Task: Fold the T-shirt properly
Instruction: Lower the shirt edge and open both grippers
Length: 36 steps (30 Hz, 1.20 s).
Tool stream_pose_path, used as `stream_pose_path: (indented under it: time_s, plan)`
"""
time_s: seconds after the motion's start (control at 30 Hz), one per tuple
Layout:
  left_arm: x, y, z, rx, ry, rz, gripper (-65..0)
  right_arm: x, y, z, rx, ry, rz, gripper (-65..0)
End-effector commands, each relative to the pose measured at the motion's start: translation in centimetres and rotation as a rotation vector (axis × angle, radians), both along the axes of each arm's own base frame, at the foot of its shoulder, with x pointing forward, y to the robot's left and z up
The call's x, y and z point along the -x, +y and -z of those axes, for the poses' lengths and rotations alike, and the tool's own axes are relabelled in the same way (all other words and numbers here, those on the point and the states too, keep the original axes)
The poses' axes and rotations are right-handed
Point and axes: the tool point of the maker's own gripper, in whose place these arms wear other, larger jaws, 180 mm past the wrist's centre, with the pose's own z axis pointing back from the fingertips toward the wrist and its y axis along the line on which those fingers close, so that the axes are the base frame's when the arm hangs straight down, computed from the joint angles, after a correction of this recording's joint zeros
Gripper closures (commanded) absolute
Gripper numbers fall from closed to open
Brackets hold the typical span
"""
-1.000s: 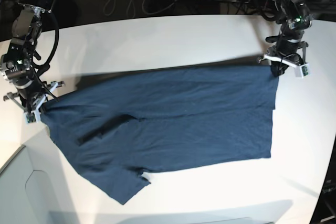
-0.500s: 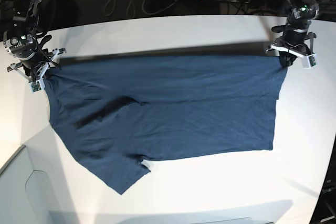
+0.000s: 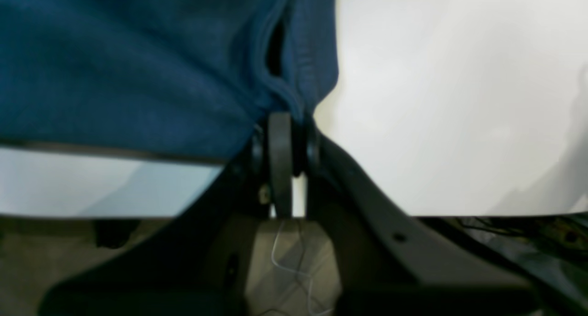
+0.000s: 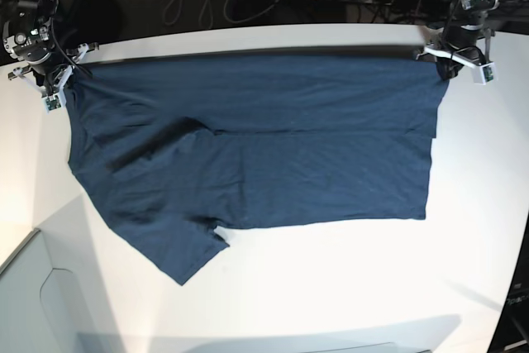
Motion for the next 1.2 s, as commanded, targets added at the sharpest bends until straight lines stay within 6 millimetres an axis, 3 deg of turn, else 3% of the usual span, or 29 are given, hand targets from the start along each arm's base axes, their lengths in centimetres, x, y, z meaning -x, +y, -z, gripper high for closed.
stream_pose_path:
  time_s: [0.0,0.27,0.63,0.8,0.93,1.17]
  plan:
    - [-0.2,0.7,-1.0,-0.029,-0.029,-0.003,0.0,-0.6,-0.4,-0.9,0.018,-0.028,-0.013,-0.1]
    - [1.9,0.3,0.1,-0.013,0.021,-0.017,0.0,0.3,-0.2,-0.4,0.014,-0.005,-0.016,-0.1]
    - [2.6,0.2,0.5,-0.009,0.042,-0.016,0.0,0.3,-0.4,-0.5,0.019,-0.006,-0.013,-0.1]
    - [3.9,0.3,0.8,-0.013,0.074,-0.017,0.0,0.7,-0.6,-0.5,0.024,0.003,-0.013,-0.1]
    - [5.0,-0.2,1.2,-0.002,0.096,-0.024,0.0,1.8,-1.3,-0.3,0.031,0.020,0.011,-0.1]
    - [5.2,-0.2,1.3,0.000,0.101,-0.026,0.0,2.5,-1.5,-0.4,0.039,0.029,0.010,-0.1]
